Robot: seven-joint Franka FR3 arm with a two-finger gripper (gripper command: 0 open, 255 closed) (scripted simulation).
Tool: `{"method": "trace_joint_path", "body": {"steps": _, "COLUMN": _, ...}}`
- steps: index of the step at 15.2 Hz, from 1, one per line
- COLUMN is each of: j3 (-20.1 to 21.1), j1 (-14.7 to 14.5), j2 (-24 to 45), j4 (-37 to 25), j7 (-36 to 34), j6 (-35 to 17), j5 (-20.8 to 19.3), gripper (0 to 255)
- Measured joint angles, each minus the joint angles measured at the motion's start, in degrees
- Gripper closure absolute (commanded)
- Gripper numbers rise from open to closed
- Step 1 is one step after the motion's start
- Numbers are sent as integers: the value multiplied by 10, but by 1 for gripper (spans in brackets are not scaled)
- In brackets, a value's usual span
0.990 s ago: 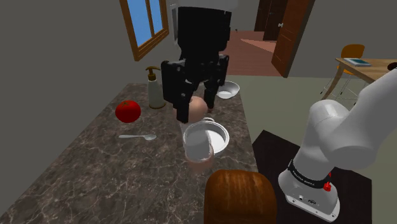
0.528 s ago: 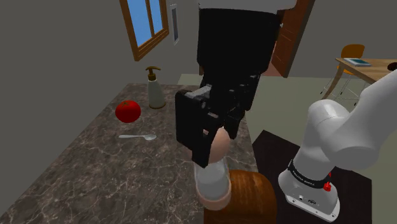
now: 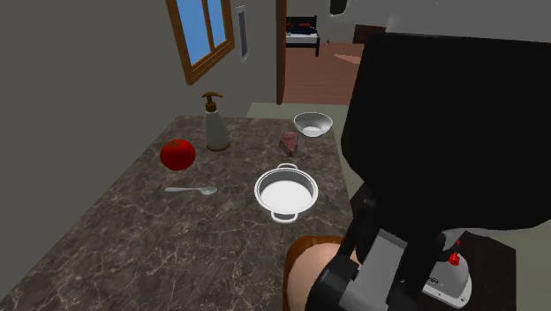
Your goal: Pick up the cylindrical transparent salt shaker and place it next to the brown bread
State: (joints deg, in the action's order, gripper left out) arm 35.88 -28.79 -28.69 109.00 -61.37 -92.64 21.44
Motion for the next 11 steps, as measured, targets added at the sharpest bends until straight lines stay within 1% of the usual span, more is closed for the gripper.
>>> {"method": "trace_joint_path", "body": {"steps": 11, "j3": 16, "j1": -12, "j2": -23, "j4": 95, "j7": 8, "j6": -75, "j5": 20, "gripper": 255}}
